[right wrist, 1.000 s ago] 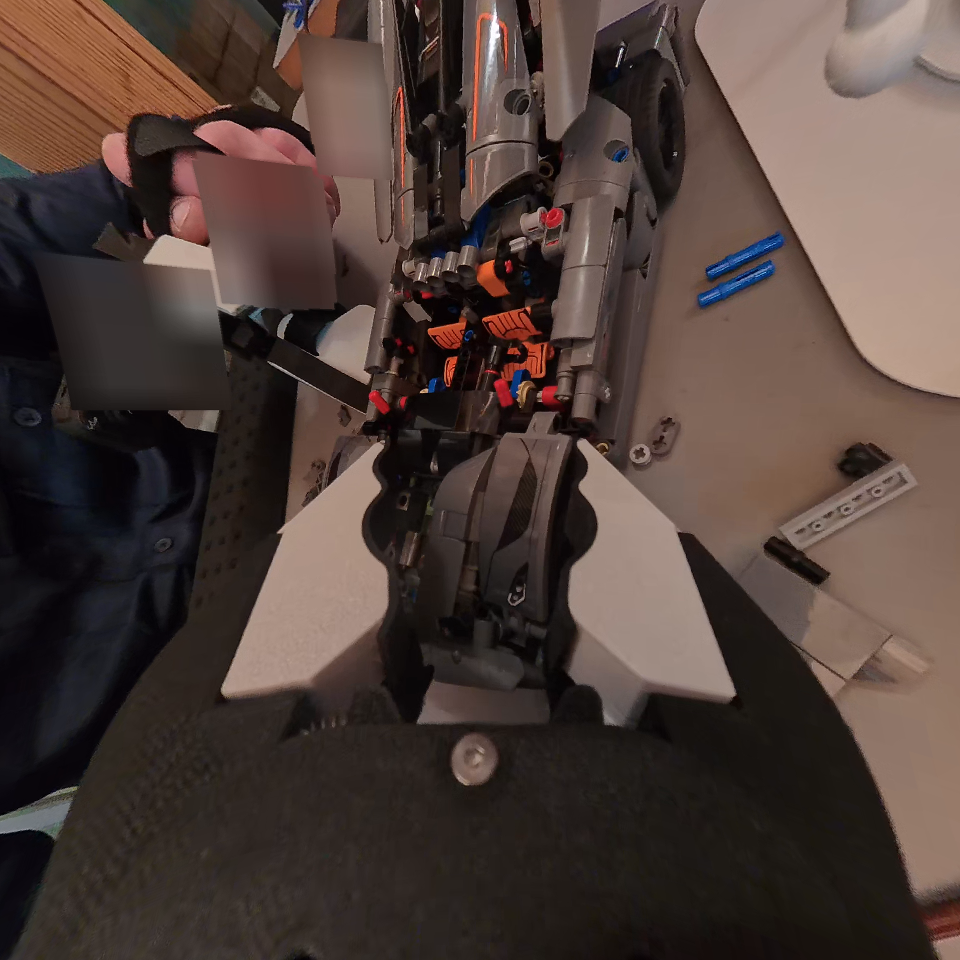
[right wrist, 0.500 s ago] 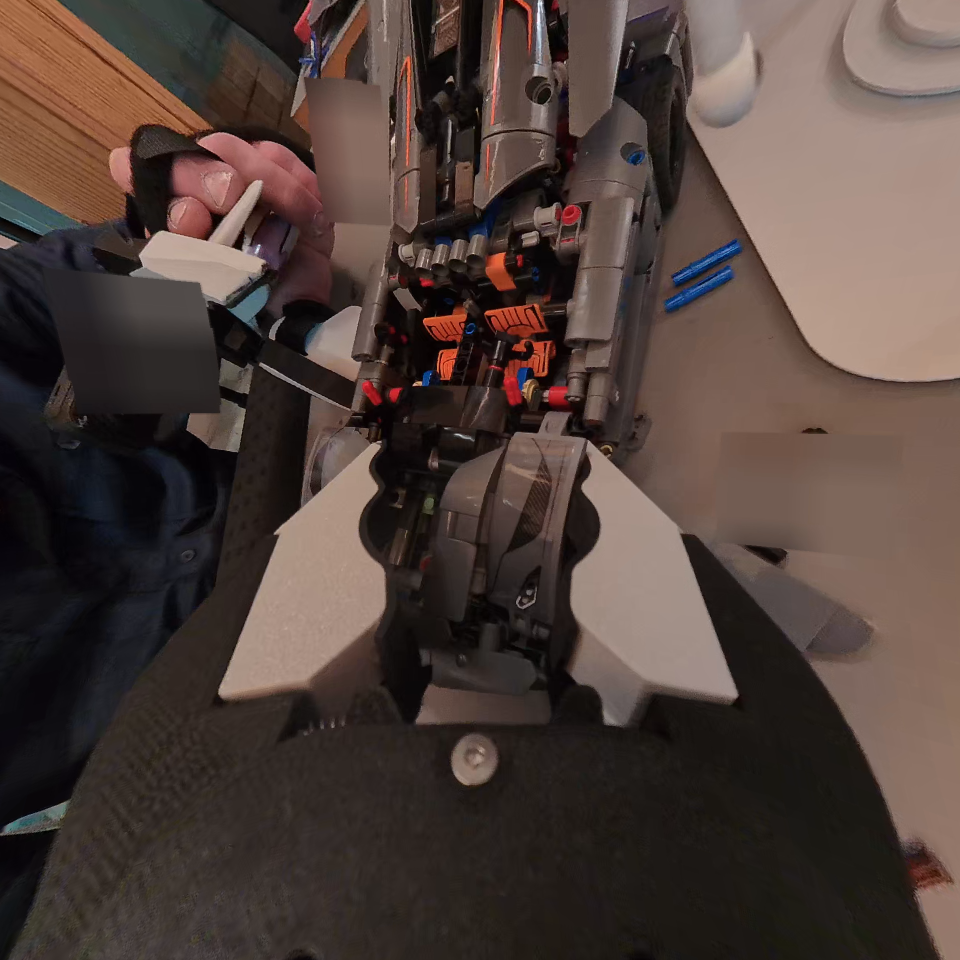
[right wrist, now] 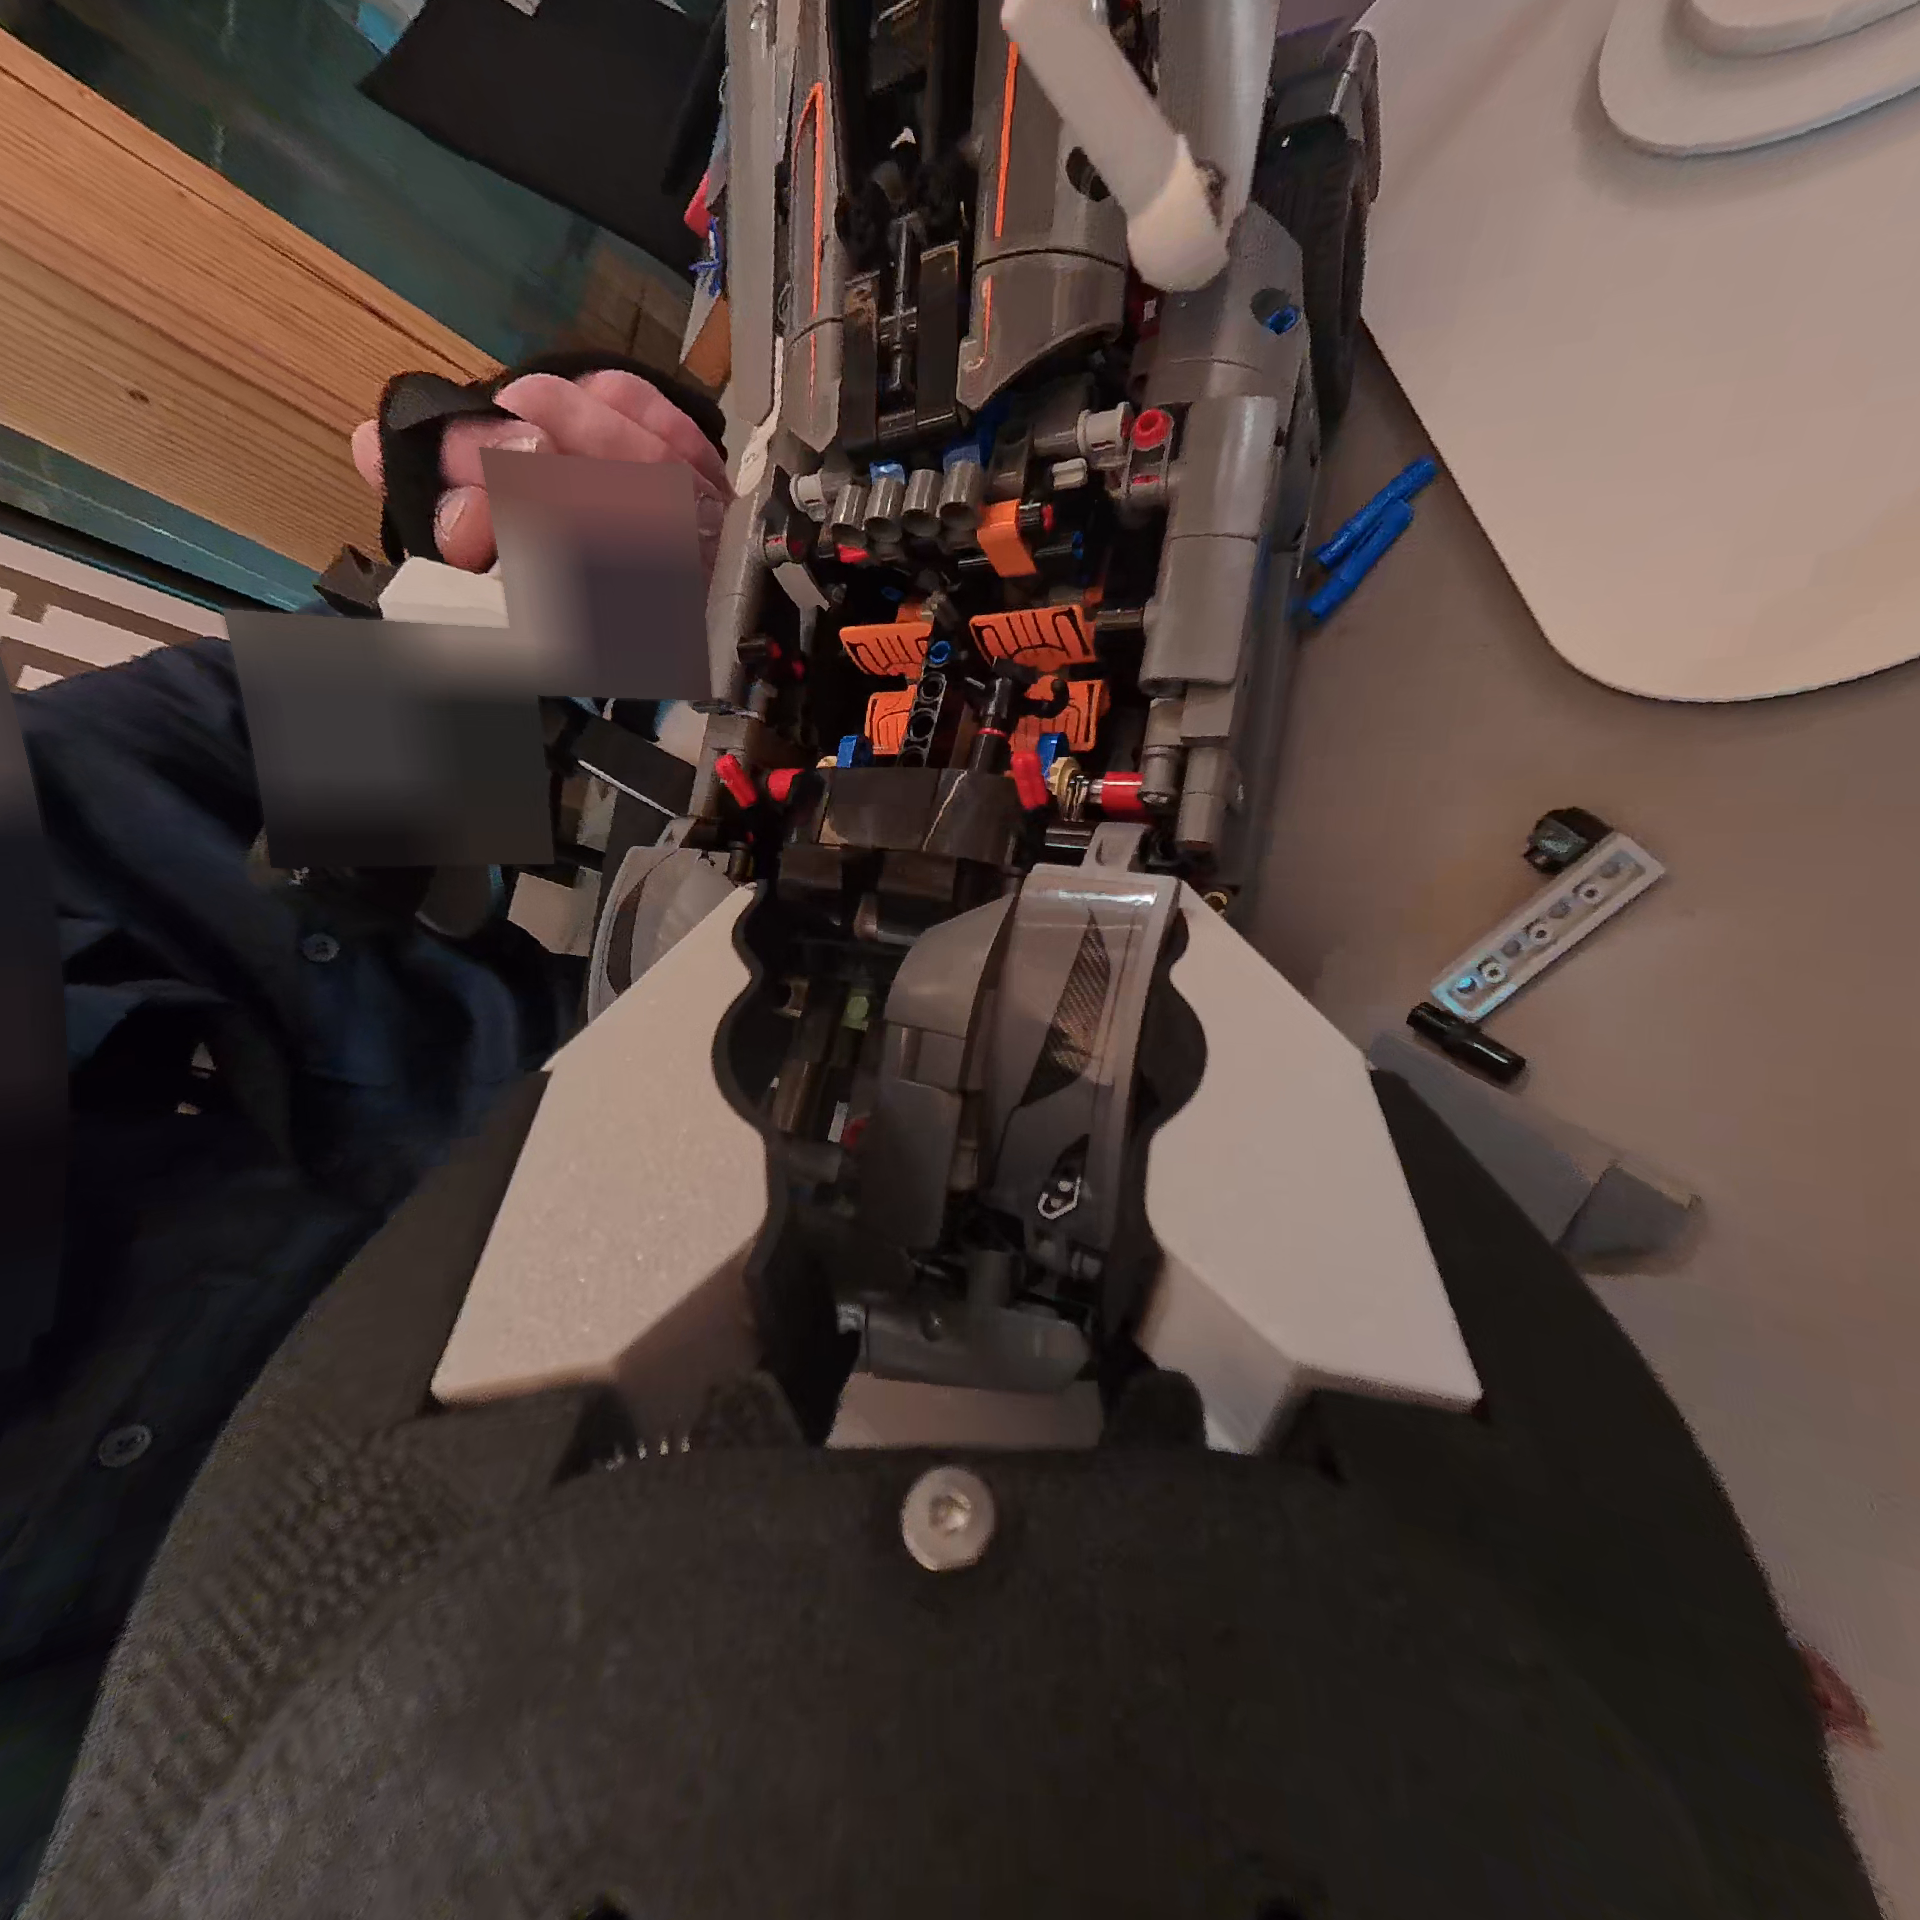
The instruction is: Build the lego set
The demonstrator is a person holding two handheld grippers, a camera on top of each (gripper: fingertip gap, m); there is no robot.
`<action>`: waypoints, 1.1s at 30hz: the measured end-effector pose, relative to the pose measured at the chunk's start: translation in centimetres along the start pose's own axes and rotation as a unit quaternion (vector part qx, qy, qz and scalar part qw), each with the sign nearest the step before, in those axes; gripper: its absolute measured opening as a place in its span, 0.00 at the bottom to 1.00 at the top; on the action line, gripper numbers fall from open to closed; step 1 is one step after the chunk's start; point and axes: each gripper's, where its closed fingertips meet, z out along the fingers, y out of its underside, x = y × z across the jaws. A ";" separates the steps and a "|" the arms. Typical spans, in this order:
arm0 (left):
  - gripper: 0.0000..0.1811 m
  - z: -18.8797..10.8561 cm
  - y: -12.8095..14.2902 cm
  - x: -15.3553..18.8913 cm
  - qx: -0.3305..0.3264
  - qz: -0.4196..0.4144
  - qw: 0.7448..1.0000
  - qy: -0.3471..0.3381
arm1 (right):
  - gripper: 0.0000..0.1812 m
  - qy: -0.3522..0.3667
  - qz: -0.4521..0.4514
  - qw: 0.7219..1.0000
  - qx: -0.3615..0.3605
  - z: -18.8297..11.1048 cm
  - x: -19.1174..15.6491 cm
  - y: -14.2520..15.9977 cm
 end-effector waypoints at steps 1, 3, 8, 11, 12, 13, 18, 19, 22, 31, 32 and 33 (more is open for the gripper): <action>0.38 0.3 0.0 0.0 0.001 0.000 1.000 0.000 | 0.38 -0.003 0.004 1.000 0.000 0.0 0.0 0.0; 0.36 0.6 -0.1 0.1 0.006 -0.006 1.000 0.009 | 0.38 -0.007 0.009 1.000 0.003 -0.1 0.0 -0.1; 0.34 1.1 -0.3 0.1 0.002 -0.015 0.999 0.044 | 0.38 -0.017 0.019 1.000 0.007 -0.4 0.0 -0.1; 0.29 1.2 -0.3 0.1 0.008 -0.033 0.997 0.073 | 0.38 -0.028 0.031 0.999 0.013 -0.6 0.1 -0.3; 0.27 1.3 -0.3 0.1 0.010 -0.032 0.996 0.081 | 0.38 -0.030 0.034 0.999 0.015 -0.6 0.1 -0.3; 0.27 1.4 -0.3 0.2 0.012 -0.028 0.996 0.089 | 0.39 -0.029 0.034 0.999 0.015 -0.6 0.1 -0.3; 0.20 1.6 -0.3 0.8 -0.005 -0.027 0.989 0.148 | 0.39 -0.034 0.041 0.998 0.019 -0.8 0.2 -0.4; 0.20 1.6 -0.3 0.7 -0.007 -0.018 0.988 0.152 | 0.38 -0.036 0.043 0.998 0.020 -0.8 0.2 -0.4; 0.20 1.7 -0.4 1.2 -0.013 -0.017 0.983 0.182 | 0.38 -0.037 0.042 0.998 0.019 -0.8 0.2 -0.4; 0.18 1.9 -0.6 0.2 -0.002 -0.032 0.979 0.204 | 0.38 -0.049 0.055 0.997 0.031 -1.2 0.2 -0.6; 0.18 1.9 -0.7 0.2 -0.004 -0.036 0.977 0.209 | 0.38 -0.052 0.056 0.997 0.032 -1.2 0.1 -0.7; 0.18 1.9 -0.7 0.0 -0.004 -0.040 0.976 0.212 | 0.39 -0.054 0.056 0.996 0.034 -1.3 0.0 -0.7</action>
